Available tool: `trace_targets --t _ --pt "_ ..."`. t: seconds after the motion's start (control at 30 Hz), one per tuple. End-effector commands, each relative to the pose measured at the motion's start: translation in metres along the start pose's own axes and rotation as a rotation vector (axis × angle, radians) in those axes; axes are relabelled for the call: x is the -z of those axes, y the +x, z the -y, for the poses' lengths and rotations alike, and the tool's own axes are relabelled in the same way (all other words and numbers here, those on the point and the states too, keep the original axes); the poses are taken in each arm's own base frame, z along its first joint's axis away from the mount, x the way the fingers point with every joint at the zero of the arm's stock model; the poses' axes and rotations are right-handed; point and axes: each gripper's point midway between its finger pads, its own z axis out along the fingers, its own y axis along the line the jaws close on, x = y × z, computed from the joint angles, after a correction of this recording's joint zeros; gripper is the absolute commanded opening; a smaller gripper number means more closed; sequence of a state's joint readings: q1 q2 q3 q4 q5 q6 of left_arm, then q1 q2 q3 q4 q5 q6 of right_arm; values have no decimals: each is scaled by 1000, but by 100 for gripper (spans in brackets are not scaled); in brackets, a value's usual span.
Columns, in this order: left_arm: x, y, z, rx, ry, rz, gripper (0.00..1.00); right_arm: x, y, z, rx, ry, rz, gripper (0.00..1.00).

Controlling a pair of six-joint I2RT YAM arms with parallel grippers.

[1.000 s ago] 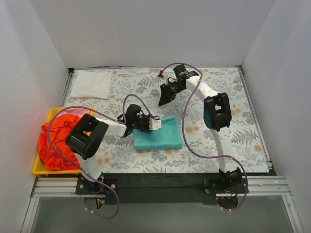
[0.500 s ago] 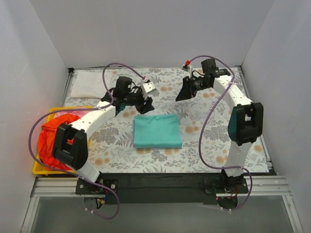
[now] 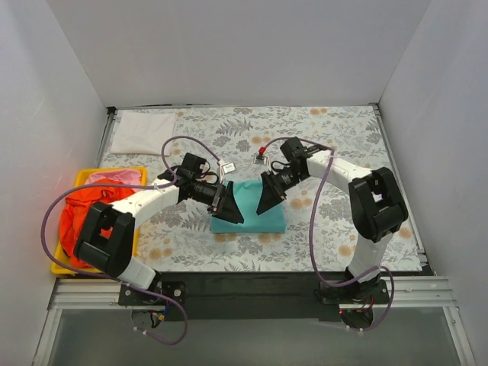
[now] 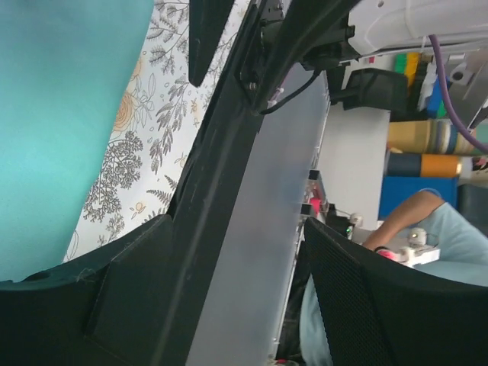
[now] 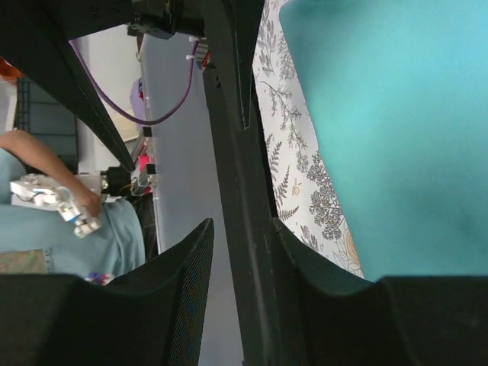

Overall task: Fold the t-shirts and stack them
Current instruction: Fold the tshirt

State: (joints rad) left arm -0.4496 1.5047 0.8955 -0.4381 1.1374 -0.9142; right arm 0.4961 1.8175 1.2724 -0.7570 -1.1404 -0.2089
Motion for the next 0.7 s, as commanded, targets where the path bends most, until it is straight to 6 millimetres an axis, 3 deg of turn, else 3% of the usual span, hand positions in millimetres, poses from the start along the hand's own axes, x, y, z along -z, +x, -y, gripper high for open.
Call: trace_targets --t 0.0,0.2,0.23,0.37,0.5,0.6,0.67 --pt "-2 5 -6 118 10 -8 69 -11 3 6 -68 -55 -5 43" --pt "2 6 -75 316 -83 13 69 -19 37 69 -233 21 -48 40" --pt "1 15 -87 351 -87 -22 69 -20 44 83 -262 52 -61 40" --pt "-1 28 -110 387 -138 -74 69 -12 56 112 -321 130 -58 40" --pt "1 32 -126 387 -207 -81 69 -10 64 123 -341 191 -65 41" --pt "8 28 -127 343 -239 -63 69 -7 66 120 -332 212 -63 41" --pt "13 21 -113 271 -226 -49 69 -1 58 112 -295 219 -44 42"
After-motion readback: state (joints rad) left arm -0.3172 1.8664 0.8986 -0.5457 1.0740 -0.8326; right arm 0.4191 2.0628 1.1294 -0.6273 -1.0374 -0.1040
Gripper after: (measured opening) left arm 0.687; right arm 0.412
